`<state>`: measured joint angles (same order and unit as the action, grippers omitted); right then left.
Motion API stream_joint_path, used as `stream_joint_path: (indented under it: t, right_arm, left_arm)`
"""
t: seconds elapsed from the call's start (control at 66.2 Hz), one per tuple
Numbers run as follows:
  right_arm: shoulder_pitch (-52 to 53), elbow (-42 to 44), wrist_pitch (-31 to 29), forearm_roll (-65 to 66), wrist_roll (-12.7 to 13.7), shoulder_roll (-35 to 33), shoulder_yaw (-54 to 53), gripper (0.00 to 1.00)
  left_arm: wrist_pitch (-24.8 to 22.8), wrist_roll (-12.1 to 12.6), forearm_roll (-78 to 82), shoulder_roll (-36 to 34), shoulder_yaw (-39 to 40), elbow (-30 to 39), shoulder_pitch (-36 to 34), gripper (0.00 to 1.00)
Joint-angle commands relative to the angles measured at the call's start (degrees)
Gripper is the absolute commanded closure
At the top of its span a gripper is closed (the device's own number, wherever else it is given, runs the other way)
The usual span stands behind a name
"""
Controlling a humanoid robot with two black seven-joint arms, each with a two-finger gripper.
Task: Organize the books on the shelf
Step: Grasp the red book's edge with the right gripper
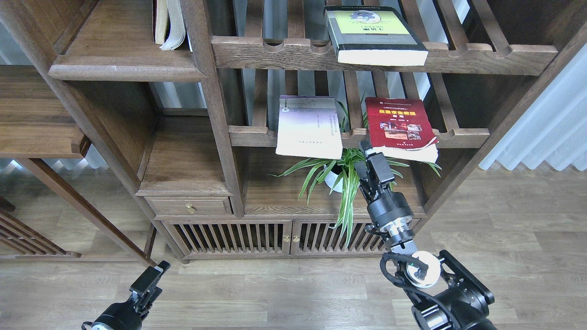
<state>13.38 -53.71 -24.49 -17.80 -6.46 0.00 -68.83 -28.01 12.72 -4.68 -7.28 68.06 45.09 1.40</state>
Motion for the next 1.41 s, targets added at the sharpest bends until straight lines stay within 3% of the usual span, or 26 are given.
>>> stream_joint_path:
  t: [0.0,0.106,0.272,0.484,0.605,0.65,0.741,0.816,0.862,0.907,0.952,1.315,1.391]
  right_arm:
    - [0.77,0.1,3.03,-0.66,-0.04,0.0,-0.78,0.01]
    - [0.86,0.19,6.47,-0.92,-0.74,0.0,-0.87,0.04]
    - [1.12,0.54,12.18,-2.5,-4.0,0.0,-2.44,0.05]
    - [2.7,1.42,13.76,-2.77,-4.09,0.0,-6.84,0.06]
    - [2.61,1.42,13.68,-3.38,-4.26,0.0,-8.69,0.19]
    - [2.44,1.33,13.59,-4.95,-4.87,0.0,-9.3,0.29]
    - [2.35,1.33,13.68,-5.14,-4.96,0.0,-8.78,0.33]
    - [2.35,1.33,13.68,-5.14,-4.96,0.0,-8.51,0.42]
    - [2.35,1.33,13.68,-5.23,-4.96,0.0,-8.25,0.52]
    - [2.35,1.24,13.5,-5.31,-4.96,0.0,-8.34,0.75]
    - [2.35,1.24,13.15,-5.4,-4.96,0.0,-8.69,0.91]
    - [1.91,0.81,12.88,-5.32,-4.61,0.0,-7.19,0.94]
    - [1.56,-0.77,9.3,-6.27,-4.53,0.0,-6.67,0.95]
  left_arm:
    - [0.01,0.03,-0.07,-0.11,0.4,-0.01,0.27,0.0]
    - [0.01,-0.06,0.02,-0.02,0.4,-0.01,0.27,0.0]
    - [0.01,-0.06,-0.07,-0.11,0.49,-0.01,0.44,0.0]
    - [0.01,0.03,-0.07,-0.02,0.49,-0.01,1.15,0.0]
    - [0.01,-0.06,-0.07,-0.11,0.49,-0.01,1.15,0.0]
    - [0.01,-0.06,-0.07,-0.11,0.49,-0.01,1.15,0.0]
    - [0.01,-0.06,-0.07,-0.11,0.49,-0.01,1.15,0.0]
    - [0.01,-0.06,-0.07,-0.11,0.49,-0.01,1.41,0.0]
    - [0.01,-0.06,-0.07,-0.11,0.49,-0.01,1.5,0.0]
    - [0.01,-0.06,-0.07,-0.11,0.49,-0.01,1.59,0.0]
    - [0.01,-0.06,-0.07,-0.11,0.58,-0.01,1.67,0.0]
    - [0.01,0.03,-0.07,-0.02,1.02,-0.01,1.94,0.0]
    - [0.01,0.03,-0.07,-0.02,1.02,-0.01,2.29,0.0]
